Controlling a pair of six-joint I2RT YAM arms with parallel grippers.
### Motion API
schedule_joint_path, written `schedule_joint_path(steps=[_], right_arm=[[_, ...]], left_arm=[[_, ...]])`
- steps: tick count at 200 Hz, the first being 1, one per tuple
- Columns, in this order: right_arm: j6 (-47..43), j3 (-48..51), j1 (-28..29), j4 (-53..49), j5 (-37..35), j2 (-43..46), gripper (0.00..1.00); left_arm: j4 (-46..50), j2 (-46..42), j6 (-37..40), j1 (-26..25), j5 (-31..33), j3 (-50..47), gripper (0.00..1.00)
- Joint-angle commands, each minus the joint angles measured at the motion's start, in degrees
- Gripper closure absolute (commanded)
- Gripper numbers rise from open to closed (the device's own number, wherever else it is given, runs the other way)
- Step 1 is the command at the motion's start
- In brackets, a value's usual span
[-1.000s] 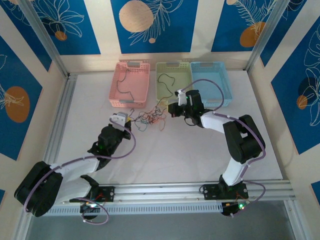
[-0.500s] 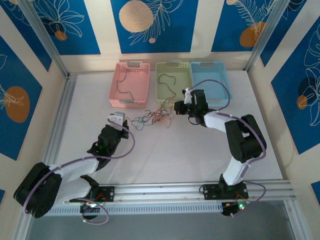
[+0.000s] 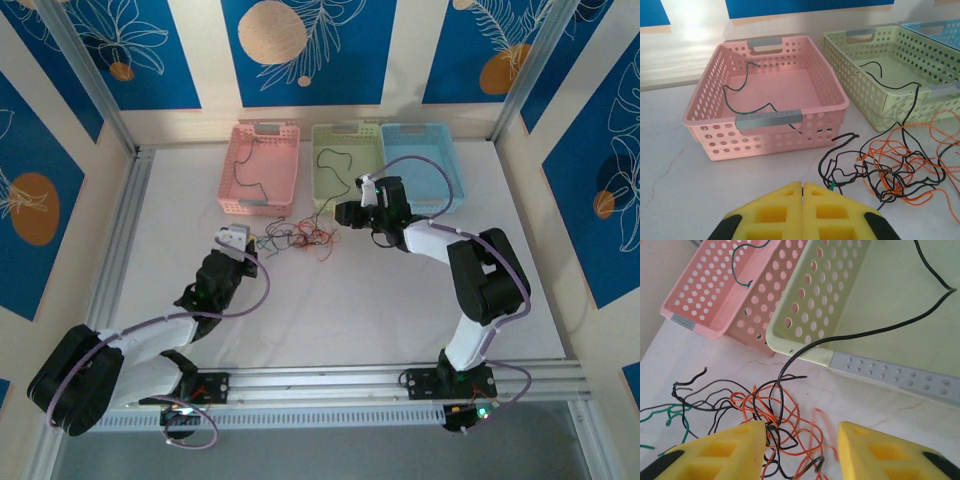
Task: Untangle the cables
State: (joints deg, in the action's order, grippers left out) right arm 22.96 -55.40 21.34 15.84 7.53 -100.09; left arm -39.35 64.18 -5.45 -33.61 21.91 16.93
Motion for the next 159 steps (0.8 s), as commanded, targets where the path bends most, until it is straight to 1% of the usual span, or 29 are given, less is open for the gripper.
schedule_joint_path(steps=[1,20,42,52,74,107,129,159], right_arm=[[-0.4,-1.8,0.6,-1.4,-0.2,-0.8,0.55],[-1.4,-2.5,1.6,-1.9,-2.3,-1.3,0.54],[-1.8,-4.0,2.0,-3.0,-0.1,-2.7,0.54],[-2.2,-4.5,2.3,-3.7,-0.2,-3.1,0.53],[-2.9,-6.5,3.0,-7.7,-3.9,-3.9,0.53],[-5.1,-6.7,4.6,-9.1,-9.9,-3.6,0.50],[-6.6,-7.3,5.3,-10.1,-10.6,-4.2,0.47],[-7.2,-9.6,5.4,-13.1,-11.0,-6.2,0.46]], left_arm=[[-0.4,-0.4,0.8,0.2,-0.5,-0.2,1.00],[-0.4,-0.5,0.8,0.3,-0.6,-0.2,1.00],[-0.4,-0.5,0.9,0.3,-0.7,-0.2,1.00],[-0.4,-0.5,0.8,0.2,-0.7,-0.2,1.00],[-0.4,-0.5,0.9,0.2,-0.8,-0.1,1.00],[-0.4,-0.5,0.9,0.2,-0.7,-0.2,1.00],[-0.4,-0.5,0.9,0.2,-0.8,-0.1,1.00],[-0.4,-0.5,0.9,0.2,-0.8,-0.1,1.00]])
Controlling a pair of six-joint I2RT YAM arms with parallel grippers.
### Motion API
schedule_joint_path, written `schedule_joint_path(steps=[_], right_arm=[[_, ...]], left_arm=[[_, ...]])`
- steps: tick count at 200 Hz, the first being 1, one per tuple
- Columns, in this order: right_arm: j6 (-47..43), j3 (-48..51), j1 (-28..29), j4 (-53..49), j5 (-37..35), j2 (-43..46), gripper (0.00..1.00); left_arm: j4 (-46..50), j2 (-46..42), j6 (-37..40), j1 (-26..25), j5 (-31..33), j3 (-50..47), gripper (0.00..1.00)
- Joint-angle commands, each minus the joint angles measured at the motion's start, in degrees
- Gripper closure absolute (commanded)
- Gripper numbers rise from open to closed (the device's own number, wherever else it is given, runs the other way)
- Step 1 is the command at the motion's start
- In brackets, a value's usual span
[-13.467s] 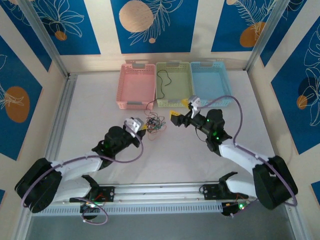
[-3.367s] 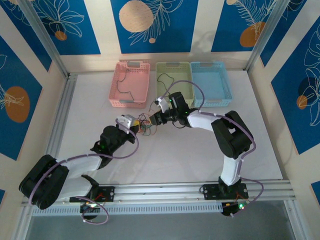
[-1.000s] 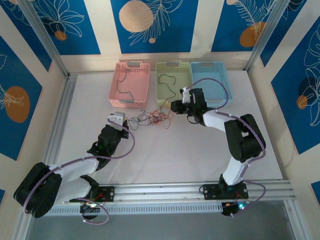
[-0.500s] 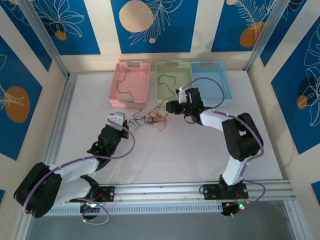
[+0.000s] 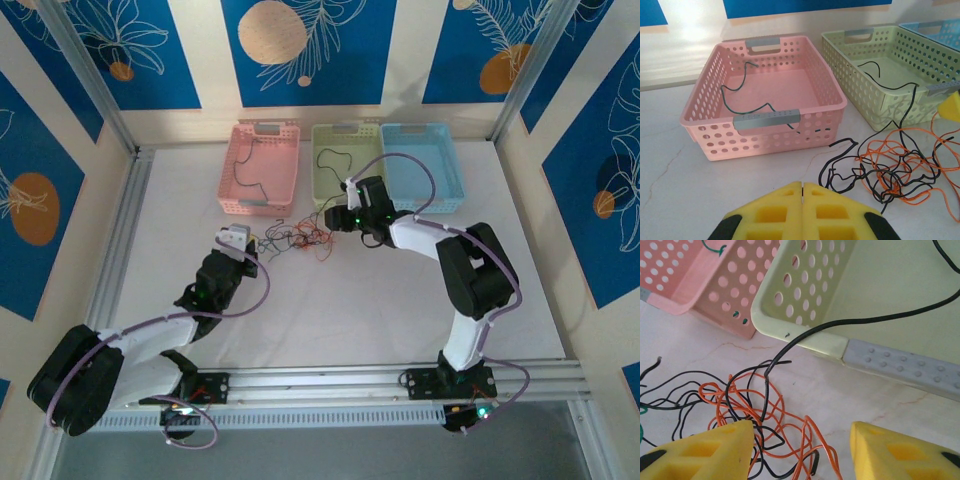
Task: Untangle the cables
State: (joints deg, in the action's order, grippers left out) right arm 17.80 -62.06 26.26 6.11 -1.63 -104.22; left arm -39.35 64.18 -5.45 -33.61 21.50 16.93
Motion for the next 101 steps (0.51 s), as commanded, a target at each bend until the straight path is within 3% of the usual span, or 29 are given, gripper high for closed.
schedule_joint_path(steps=[1,35,75,101], right_arm=[[-2.1,-2.9,0.5,-3.4,-1.8,-2.0,0.46],[-3.4,-4.5,1.1,-4.8,-2.0,-3.4,0.53],[-4.1,-3.3,1.1,-4.1,-5.2,-1.7,0.83],[-2.9,3.2,0.1,2.1,-13.9,4.1,0.95]], left_arm=[[-0.4,-0.4,0.9,0.3,-0.4,-0.1,1.00],[-0.4,-0.3,0.9,0.2,-0.5,-0.1,1.00],[-0.3,-0.5,0.9,0.3,-0.2,-0.1,1.00],[-0.4,-0.4,0.7,0.2,0.8,-0.1,1.00]])
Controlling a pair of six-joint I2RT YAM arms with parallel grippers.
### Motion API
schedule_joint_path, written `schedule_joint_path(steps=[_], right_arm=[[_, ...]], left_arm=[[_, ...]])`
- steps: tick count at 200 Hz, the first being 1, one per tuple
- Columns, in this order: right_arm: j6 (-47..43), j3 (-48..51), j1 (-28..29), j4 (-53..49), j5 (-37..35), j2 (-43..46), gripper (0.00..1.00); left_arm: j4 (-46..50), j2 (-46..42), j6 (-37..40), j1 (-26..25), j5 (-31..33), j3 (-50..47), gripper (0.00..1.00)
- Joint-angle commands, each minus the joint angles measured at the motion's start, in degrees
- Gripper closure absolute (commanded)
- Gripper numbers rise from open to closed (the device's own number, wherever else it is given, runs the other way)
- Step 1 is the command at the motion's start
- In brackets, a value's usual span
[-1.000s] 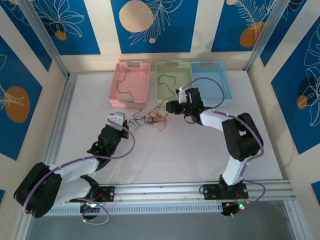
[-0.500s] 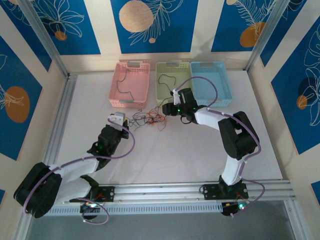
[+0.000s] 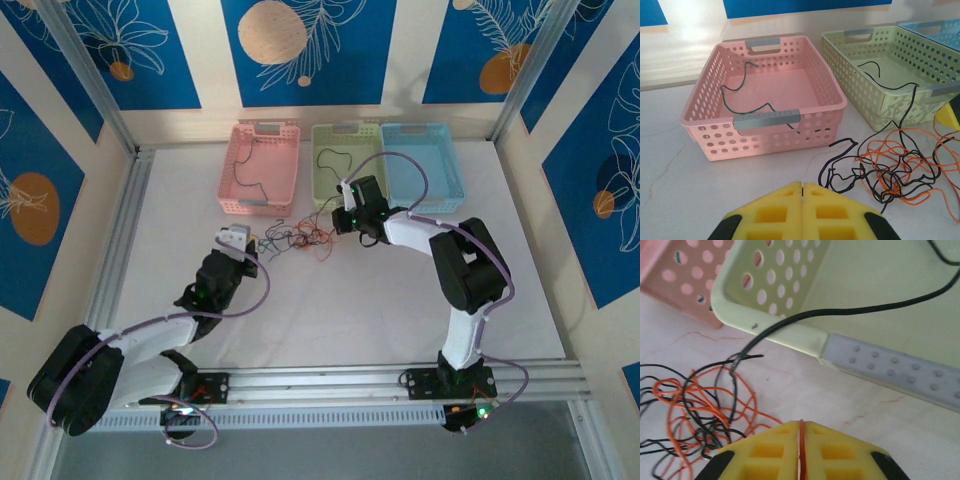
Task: Untangle the cables
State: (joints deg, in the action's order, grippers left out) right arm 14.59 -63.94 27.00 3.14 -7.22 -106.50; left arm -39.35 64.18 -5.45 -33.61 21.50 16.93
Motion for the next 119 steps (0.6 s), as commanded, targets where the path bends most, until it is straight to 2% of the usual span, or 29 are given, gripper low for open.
schedule_joint_path(steps=[1,30,77,111,119], right_arm=[[0.4,5.4,-0.8,5.3,-8.5,6.7,0.95],[8.2,13.2,-5.5,10.7,-15.5,13.3,1.00],[22.8,23.6,-12.3,11.7,-33.0,23.4,1.00],[35.3,25.2,-18.6,2.8,-38.8,26.3,1.00],[38.6,25.3,-20.4,0.4,-38.1,26.8,1.00]], left_arm=[[-0.4,-0.4,0.7,0.2,0.8,-0.1,1.00],[-0.4,-1.6,0.5,0.2,5.6,-0.8,1.00],[-1.6,-7.8,1.5,0.5,22.7,-4.2,1.00],[-1.9,-9.4,0.3,0.8,29.0,-5.0,1.00],[-1.9,-9.8,-0.1,1.0,30.6,-5.3,1.00]])
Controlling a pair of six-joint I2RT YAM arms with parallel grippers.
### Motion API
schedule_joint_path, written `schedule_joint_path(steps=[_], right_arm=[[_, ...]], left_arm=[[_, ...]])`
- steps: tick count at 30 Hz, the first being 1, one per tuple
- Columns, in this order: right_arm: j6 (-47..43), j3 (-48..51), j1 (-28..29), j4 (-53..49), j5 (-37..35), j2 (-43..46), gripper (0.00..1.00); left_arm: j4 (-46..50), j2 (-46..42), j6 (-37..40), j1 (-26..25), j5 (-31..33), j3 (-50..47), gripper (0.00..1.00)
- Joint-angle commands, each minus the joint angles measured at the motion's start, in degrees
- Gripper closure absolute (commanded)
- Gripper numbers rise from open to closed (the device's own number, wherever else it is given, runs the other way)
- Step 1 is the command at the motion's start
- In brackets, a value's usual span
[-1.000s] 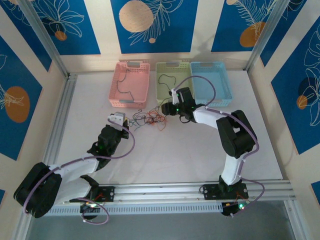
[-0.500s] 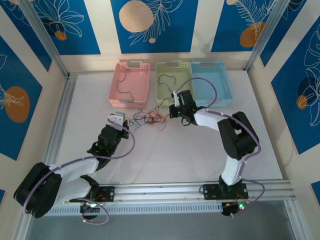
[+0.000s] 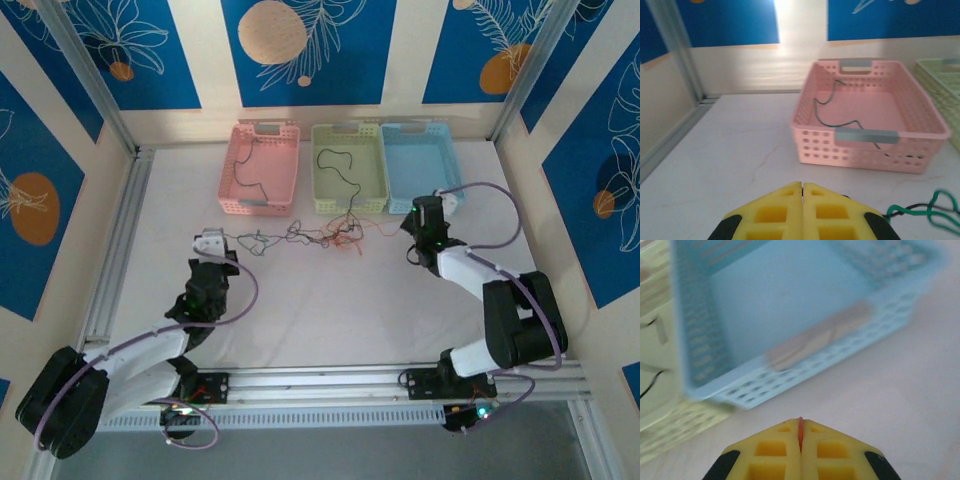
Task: Untangle the cables
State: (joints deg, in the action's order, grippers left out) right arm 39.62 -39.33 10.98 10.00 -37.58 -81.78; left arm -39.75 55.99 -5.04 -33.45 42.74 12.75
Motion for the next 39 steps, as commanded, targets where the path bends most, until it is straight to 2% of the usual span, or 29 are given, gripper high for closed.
schedule_joint_path(steps=[1,5,10,15,19,31,39], right_arm=[[13.9,0.7,-4.5,-6.6,-7.6,2.1,1.00],[18.7,2.4,-8.8,-8.4,-5.6,3.4,1.00],[20.0,2.4,-10.0,-9.7,-5.9,3.6,1.00],[21.5,2.7,-11.7,-10.8,-5.8,3.9,1.00],[21.9,3.0,-12.0,-10.7,-5.4,4.2,1.00],[23.9,3.9,-14.4,-13.1,-8.1,6.6,0.99],[21.4,4.8,-14.8,-10.9,-7.7,8.2,1.00]], left_arm=[[-1.5,-1.7,-0.6,0.8,9.6,-1.2,1.00],[-0.7,-3.2,-2.4,1.7,11.9,-1.9,1.00],[0.6,-4.3,-6.4,2.3,15.5,-2.5,1.00],[4.9,-7.7,-10.8,4.1,15.1,-3.1,1.00],[5.1,-6.6,-10.6,4.3,14.5,-2.6,1.00],[6.9,-8.1,-14.3,5.0,17.8,-3.3,1.00],[7.7,-7.7,-14.8,5.3,16.8,-3.0,1.00]])
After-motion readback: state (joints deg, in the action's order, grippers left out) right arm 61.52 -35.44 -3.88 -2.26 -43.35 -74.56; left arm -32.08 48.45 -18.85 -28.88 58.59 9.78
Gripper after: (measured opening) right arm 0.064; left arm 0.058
